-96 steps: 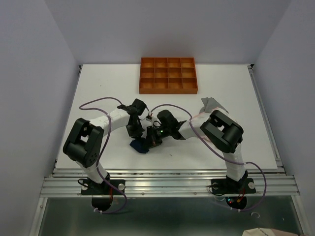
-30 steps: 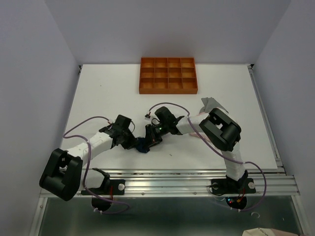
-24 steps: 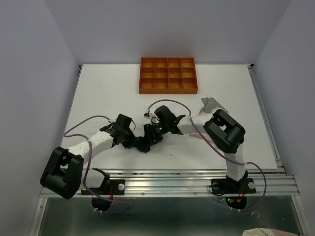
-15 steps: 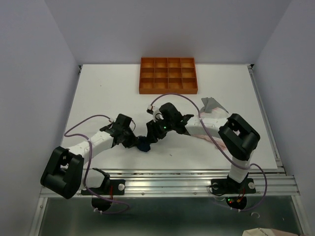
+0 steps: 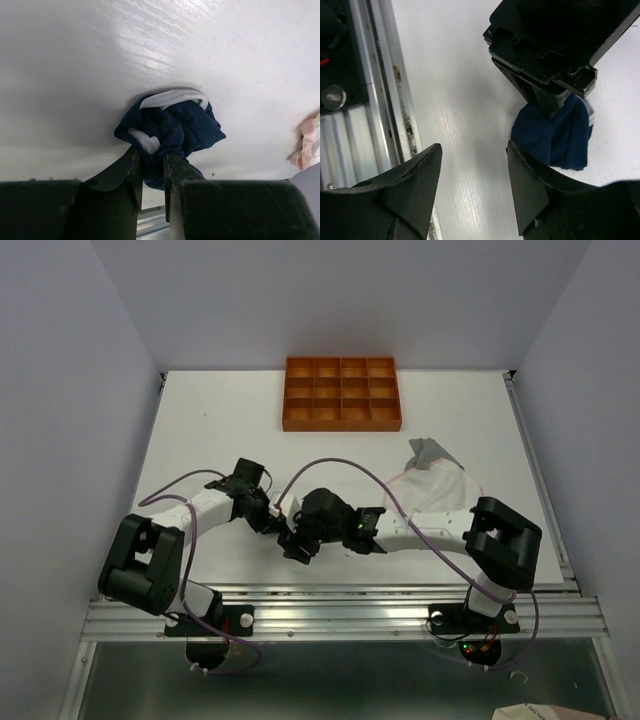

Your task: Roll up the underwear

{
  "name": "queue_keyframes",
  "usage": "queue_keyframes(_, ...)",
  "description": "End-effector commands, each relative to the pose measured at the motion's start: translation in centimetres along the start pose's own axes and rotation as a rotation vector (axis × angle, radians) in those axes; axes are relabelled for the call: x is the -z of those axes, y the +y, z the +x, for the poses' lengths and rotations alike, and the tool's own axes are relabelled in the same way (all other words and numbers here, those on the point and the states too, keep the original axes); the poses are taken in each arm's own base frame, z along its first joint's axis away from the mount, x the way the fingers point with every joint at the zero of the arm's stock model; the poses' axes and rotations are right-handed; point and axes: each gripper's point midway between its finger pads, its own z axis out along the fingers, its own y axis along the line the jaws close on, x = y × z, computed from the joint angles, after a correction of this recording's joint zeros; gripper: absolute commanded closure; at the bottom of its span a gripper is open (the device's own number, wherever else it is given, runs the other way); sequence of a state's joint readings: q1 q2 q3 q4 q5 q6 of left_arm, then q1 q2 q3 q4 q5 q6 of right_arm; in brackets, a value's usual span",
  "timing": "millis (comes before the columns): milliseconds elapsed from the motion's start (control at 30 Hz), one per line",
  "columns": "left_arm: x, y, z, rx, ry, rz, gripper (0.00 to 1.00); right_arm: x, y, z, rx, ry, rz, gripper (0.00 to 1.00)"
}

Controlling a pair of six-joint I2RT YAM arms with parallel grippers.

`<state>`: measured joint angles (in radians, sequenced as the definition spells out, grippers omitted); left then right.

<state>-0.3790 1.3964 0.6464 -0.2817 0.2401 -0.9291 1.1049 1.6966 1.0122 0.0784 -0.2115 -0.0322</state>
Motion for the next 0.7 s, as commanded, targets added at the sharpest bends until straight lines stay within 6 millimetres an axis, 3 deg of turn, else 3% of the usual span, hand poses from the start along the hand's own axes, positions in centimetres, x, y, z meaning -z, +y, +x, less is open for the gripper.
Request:
queue_keyframes(0, -0.3, 3.9, 1.0, 0.003, 0.048, -0.187, 1.00, -0.3, -2.2, -2.6, 0.143, -0.056, 0.163, 0.40)
queue_keyframes(100, -0.1, 4.1, 1.0, 0.007, 0.061, -0.222, 1.00, -0.9, -2.7, -3.2, 0.184, -0.048, 0.224, 0.41)
queue_keyframes(400, 0.4, 4.3, 0.7, -0.012, 0.098, -0.301, 1.00, -3.0, -2.1, -0.7, 0.317, 0.066, 0.250, 0.48)
queue_keyframes(667, 0.5, 4.5, 0.7, -0.014, 0.111, -0.328, 1.00, -3.5, -3.3, 0.7, 0.359, 0.118, 0.316, 0.54)
